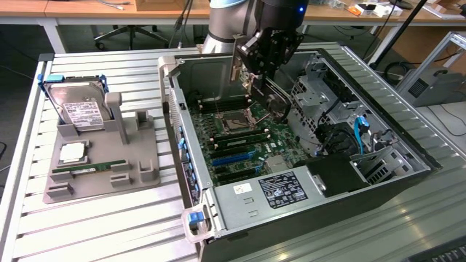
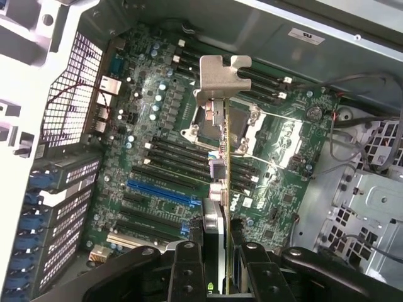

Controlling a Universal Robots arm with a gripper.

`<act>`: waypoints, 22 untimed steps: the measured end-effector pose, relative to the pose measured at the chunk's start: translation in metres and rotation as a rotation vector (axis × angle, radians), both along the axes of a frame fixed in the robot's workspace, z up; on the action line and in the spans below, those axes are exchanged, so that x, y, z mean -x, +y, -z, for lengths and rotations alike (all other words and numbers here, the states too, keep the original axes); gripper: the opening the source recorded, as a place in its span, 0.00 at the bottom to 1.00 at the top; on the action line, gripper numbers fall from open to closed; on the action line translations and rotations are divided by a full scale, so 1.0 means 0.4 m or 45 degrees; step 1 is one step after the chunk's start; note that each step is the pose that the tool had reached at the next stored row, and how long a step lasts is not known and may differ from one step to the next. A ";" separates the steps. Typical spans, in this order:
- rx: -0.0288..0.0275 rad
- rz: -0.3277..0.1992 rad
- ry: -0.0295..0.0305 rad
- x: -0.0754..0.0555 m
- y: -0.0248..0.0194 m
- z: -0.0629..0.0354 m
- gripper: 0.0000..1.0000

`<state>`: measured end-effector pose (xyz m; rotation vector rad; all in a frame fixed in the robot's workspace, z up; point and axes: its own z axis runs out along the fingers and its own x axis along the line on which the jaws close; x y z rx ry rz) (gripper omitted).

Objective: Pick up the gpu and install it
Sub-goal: 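Insert the gpu into the slot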

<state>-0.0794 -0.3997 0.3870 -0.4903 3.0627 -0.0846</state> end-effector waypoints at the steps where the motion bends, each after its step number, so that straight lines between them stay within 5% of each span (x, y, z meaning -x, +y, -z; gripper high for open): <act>1: 0.0000 -0.004 0.0000 0.000 0.000 0.000 0.27; 22: 0.0034 -0.096 -0.0001 0.000 0.000 0.002 0.27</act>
